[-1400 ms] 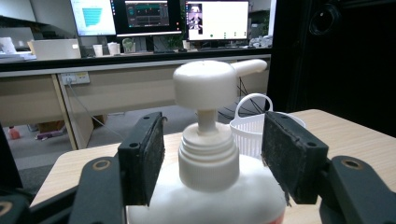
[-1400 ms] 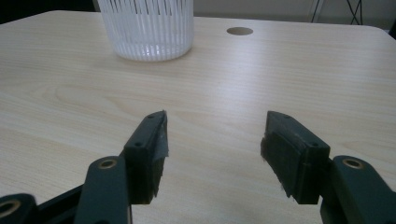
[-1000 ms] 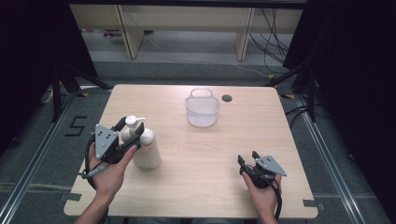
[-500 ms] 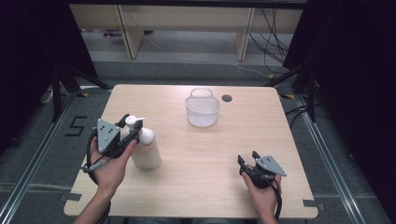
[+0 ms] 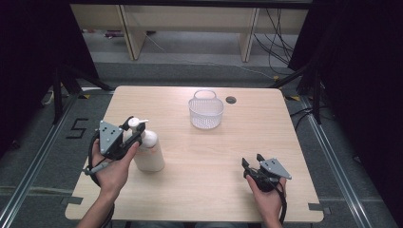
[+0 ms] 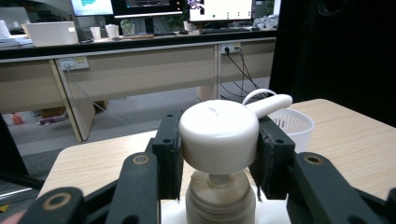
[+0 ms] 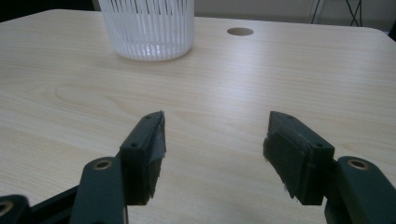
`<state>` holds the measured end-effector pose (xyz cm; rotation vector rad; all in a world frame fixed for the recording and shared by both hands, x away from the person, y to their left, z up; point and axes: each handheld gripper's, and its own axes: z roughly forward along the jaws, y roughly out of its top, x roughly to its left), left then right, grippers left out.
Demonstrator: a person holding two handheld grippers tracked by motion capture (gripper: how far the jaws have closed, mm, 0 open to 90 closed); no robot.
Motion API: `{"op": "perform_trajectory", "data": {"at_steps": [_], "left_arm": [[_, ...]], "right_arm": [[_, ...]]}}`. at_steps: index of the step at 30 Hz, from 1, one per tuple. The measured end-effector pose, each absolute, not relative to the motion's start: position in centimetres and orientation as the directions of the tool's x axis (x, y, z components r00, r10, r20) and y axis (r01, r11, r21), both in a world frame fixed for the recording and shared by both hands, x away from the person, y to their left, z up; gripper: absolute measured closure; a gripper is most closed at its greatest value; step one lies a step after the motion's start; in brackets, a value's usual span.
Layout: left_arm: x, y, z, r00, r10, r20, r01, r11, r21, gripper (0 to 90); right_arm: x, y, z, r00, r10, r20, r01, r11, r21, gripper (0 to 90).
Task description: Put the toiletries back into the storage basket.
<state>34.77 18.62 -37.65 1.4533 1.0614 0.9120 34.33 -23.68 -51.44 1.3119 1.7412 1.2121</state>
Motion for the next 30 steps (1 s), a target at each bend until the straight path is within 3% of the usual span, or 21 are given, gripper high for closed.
{"op": "perform_trajectory", "data": {"at_steps": [22, 27, 29, 30], "left_arm": [[36.1, 17.3, -34.9, 0.371, 0.929, 0.002, 0.08, -0.034, 0.996, 58.6], [36.6, 16.7, -34.6, 0.387, 0.922, 0.011, 0.056, -0.036, 0.998, 58.6], [36.7, 16.6, -34.5, 0.389, 0.921, 0.014, 0.05, -0.037, 0.998, 58.6], [36.7, 16.5, -34.4, 0.392, 0.92, 0.013, 0.052, -0.036, 0.998, 58.6]], "right_arm": [[34.3, -23.7, -51.4, -0.3, 0.954, 0.015, 0.356, 0.097, 0.93, 38.6], [34.0, -23.5, -51.3, -0.29, 0.955, 0.059, 0.387, 0.06, 0.92, 38.5], [34.2, -23.7, -51.4, -0.3, 0.954, 0.015, 0.354, 0.097, 0.93, 38.5], [34.0, -23.4, -51.4, -0.283, 0.957, 0.067, 0.39, 0.05, 0.92, 38.5]]}}
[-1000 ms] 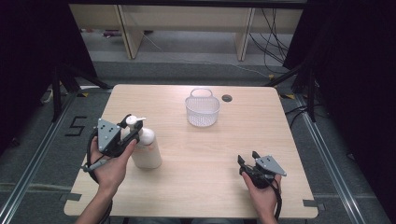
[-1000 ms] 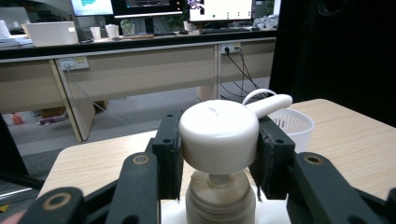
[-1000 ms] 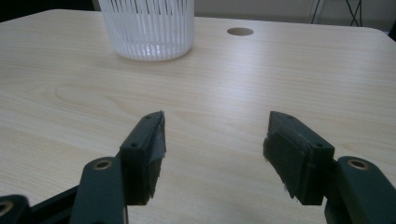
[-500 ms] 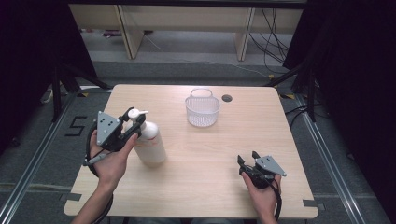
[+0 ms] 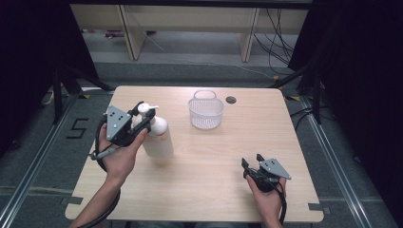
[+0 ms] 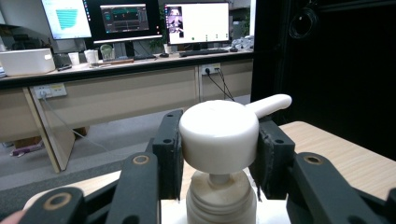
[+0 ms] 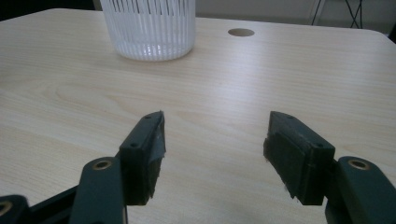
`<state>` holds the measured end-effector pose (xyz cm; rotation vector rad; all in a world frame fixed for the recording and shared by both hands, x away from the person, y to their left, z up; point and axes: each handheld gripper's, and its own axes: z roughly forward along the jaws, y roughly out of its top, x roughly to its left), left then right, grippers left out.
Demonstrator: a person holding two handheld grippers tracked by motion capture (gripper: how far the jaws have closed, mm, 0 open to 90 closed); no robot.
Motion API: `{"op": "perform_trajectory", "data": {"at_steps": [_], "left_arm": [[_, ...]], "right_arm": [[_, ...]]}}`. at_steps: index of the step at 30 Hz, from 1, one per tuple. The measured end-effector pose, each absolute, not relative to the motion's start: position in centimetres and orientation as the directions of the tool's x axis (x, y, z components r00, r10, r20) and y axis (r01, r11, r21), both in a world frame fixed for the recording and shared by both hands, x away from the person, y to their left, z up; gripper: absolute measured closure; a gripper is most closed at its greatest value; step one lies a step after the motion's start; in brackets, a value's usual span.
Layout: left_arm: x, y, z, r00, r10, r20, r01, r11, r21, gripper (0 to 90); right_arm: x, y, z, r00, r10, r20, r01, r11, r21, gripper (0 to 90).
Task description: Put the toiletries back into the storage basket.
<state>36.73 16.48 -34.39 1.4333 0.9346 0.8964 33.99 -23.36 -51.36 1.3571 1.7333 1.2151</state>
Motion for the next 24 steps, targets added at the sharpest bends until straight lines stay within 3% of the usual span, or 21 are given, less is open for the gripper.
{"op": "perform_trajectory", "data": {"at_steps": [2, 3, 5, 6, 9, 13, 18, 24], "left_arm": [[36.9, 16.4, -34.2, 0.393, 0.919, 0.012, 0.052, -0.035, 0.998, 58.6], [37.1, 16.3, -34.2, 0.396, 0.918, 0.008, 0.054, -0.032, 0.998, 58.6], [37.2, 16.2, -34.0, 0.398, 0.917, 0.009, 0.054, -0.033, 0.998, 58.6], [37.3, 16.1, -34.0, 0.399, 0.917, 0.005, 0.054, -0.029, 0.998, 58.6], [37.5, 15.9, -33.8, 0.403, 0.915, 0.0, 0.052, -0.023, 0.998, 58.6], [37.8, 15.6, -33.5, 0.408, 0.913, 0.0, 0.045, -0.02, 0.999, 58.6], [38.3, 15.1, -33.1, 0.415, 0.91, -0.004, 0.041, -0.014, 0.999, 58.6], [38.9, 14.3, -32.8, 0.428, 0.903, -0.021, 0.04, 0.004, 0.999, 58.6]], "right_arm": [[34.3, -23.7, -51.4, -0.306, 0.952, 0.022, 0.358, 0.094, 0.929, 38.5], [34.1, -23.4, -51.4, -0.295, 0.954, 0.055, 0.378, 0.064, 0.924, 38.5], [34.3, -23.7, -51.4, -0.307, 0.951, 0.021, 0.358, 0.095, 0.929, 38.5], [34.1, -23.4, -51.4, -0.295, 0.953, 0.064, 0.383, 0.056, 0.922, 38.5], [34.3, -23.7, -51.4, -0.307, 0.952, 0.022, 0.359, 0.094, 0.929, 38.5], [34.1, -23.4, -51.4, -0.295, 0.953, 0.063, 0.381, 0.057, 0.923, 38.4], [34.2, -23.7, -51.4, -0.301, 0.954, 0.01, 0.357, 0.102, 0.929, 38.4], [34.2, -23.6, -51.4, -0.308, 0.951, 0.029, 0.363, 0.089, 0.927, 38.3]]}}
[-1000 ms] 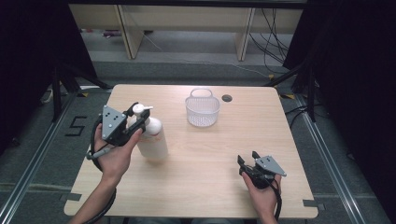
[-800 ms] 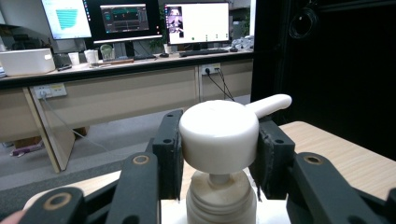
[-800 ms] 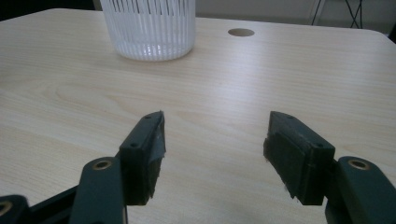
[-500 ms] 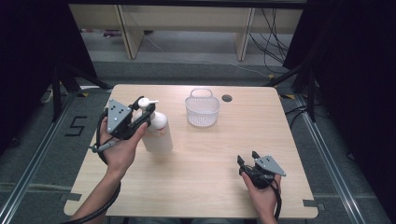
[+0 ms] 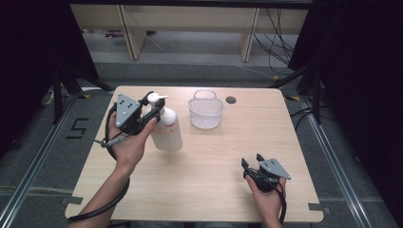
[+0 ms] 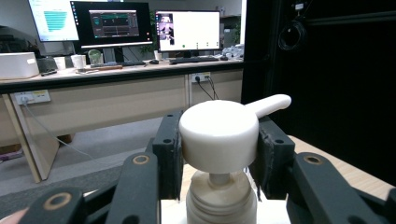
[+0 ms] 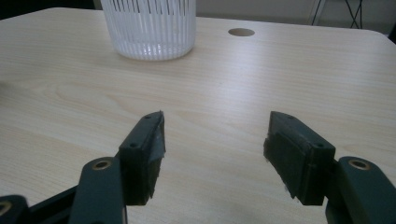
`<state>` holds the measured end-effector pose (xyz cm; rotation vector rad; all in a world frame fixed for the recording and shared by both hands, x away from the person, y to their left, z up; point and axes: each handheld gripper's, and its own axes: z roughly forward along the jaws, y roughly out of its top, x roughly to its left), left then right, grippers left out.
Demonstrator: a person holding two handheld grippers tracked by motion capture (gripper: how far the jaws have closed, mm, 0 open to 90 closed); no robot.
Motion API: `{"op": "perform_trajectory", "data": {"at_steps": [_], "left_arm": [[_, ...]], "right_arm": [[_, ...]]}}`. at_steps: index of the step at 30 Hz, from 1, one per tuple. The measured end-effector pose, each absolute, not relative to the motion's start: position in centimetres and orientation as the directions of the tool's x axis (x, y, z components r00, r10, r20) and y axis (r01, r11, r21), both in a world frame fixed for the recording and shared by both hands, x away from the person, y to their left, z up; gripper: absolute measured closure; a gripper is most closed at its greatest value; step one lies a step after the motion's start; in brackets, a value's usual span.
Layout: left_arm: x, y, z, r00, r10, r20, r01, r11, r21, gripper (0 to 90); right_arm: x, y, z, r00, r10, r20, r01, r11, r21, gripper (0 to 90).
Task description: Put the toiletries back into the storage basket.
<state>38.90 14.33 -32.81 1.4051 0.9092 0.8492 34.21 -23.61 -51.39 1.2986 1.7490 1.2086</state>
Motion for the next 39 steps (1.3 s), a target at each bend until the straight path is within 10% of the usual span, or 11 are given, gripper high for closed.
{"op": "perform_trajectory", "data": {"at_steps": [39], "left_arm": [[41.0, 10.9, -31.3, 0.449, 0.893, -0.022, 0.012, 0.018, 1.0, 58.6]], "right_arm": [[34.1, -23.6, -51.3, -0.309, 0.951, 0.015, 0.362, 0.103, 0.926, 38.1]]}}
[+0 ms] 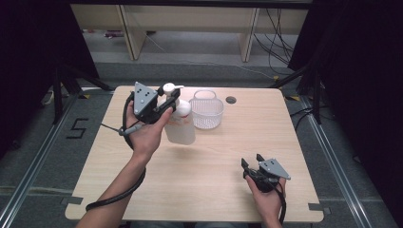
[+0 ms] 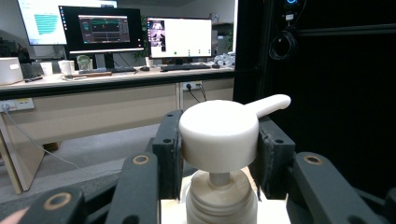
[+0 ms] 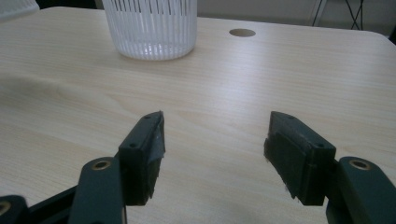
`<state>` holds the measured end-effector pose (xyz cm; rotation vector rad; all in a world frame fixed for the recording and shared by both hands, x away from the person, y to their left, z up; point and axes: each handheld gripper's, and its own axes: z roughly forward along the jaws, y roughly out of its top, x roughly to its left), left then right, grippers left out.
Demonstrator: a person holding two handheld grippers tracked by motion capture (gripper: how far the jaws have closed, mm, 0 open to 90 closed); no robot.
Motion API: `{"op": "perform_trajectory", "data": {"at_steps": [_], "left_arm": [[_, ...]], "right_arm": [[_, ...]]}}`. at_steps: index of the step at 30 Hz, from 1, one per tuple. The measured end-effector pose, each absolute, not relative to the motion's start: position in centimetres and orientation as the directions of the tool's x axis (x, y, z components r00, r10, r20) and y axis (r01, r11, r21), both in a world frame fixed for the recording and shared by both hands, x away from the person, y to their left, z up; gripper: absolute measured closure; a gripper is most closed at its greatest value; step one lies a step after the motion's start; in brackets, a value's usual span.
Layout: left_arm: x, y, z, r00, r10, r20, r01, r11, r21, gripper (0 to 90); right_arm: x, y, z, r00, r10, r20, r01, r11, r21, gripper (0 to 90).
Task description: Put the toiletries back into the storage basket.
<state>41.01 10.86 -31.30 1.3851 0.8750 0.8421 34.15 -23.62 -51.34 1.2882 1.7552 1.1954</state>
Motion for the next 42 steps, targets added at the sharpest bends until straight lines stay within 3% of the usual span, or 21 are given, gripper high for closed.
{"op": "perform_trajectory", "data": {"at_steps": [42], "left_arm": [[42.4, 9.1, -29.4, 0.476, 0.879, -0.023, -0.011, 0.033, 0.999, 58.6]], "right_arm": [[34.3, -23.6, -51.4, -0.308, 0.951, 0.013, 0.361, 0.104, 0.927, 38.4]]}}
